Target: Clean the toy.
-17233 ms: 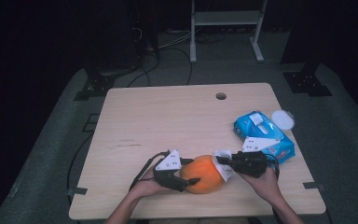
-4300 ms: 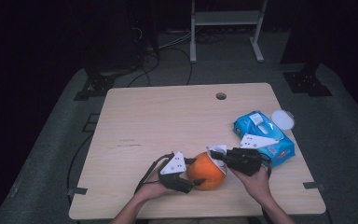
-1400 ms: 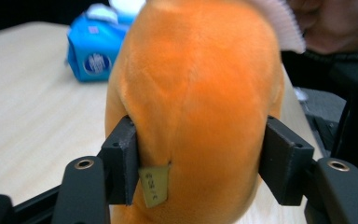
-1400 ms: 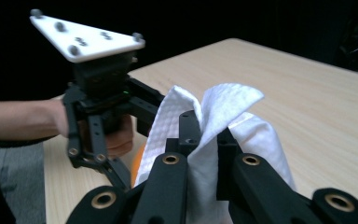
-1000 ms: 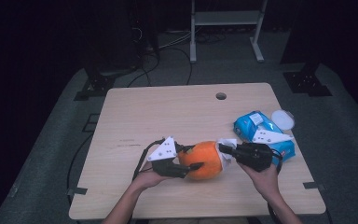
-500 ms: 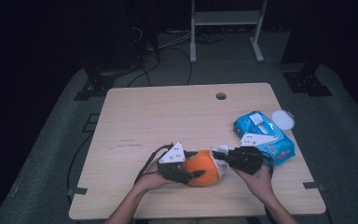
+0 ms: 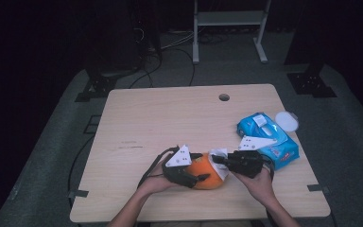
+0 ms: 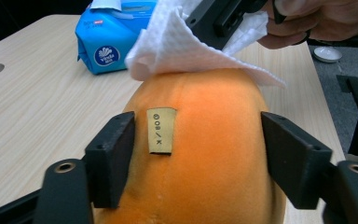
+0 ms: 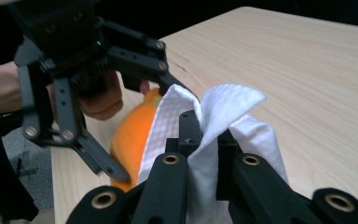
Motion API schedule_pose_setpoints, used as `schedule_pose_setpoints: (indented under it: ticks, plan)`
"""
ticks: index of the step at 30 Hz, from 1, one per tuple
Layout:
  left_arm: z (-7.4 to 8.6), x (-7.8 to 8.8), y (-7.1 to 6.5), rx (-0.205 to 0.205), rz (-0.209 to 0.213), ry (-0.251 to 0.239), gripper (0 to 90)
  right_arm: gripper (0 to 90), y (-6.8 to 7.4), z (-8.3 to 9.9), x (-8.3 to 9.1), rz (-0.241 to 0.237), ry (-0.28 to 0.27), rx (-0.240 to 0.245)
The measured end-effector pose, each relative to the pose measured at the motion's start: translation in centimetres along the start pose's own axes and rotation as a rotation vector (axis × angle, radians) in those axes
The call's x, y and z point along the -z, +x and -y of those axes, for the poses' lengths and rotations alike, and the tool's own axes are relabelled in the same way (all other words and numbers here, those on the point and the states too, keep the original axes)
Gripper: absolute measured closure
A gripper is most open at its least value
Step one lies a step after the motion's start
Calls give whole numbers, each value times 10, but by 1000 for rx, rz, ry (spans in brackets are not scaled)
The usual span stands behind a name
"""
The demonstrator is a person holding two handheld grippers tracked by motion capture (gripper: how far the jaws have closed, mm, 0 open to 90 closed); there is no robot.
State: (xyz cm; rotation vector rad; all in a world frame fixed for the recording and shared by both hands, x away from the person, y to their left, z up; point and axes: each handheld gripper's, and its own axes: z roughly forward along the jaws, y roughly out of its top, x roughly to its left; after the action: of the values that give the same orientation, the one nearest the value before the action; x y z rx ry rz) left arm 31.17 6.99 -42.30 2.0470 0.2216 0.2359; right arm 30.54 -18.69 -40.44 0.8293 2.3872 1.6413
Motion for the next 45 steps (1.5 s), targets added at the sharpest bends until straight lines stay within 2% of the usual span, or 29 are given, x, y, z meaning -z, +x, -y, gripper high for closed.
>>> schedule_pose_setpoints:
  ticks: [6,7,9,13,15,21,25,29,34,38,40,42,45]
  plan:
    - [3,3,6,35,23,-14,178,858,-8,7,5,2,6,-28]
    - [3,3,6,35,23,-14,176,858,-8,7,5,2,6,-28]
    - [7,4,10,63,39,-25,176,858,-10,9,6,3,6,-36]
    - [9,4,10,58,40,-18,218,858,-9,8,5,2,6,-34]
    - [9,3,8,48,32,-14,252,858,-5,5,4,4,4,-20]
    - [7,-2,2,13,24,-2,266,859,9,-4,-7,-17,4,30]
    - [6,-5,0,8,20,2,267,858,19,-10,-21,-24,17,73]
    - [8,-5,1,14,18,-3,269,859,20,-10,-23,-12,31,89]
    - [8,-5,1,18,35,-17,265,859,12,-4,-15,-2,35,60]
    - [8,-1,3,11,51,-45,206,859,11,-1,-13,-3,40,57]
    - [12,1,8,37,63,-71,173,859,9,2,-10,7,42,58]
    - [15,1,10,44,71,-77,160,860,7,3,-7,11,40,52]
    - [24,2,17,70,96,-72,121,859,-1,7,2,24,30,19]
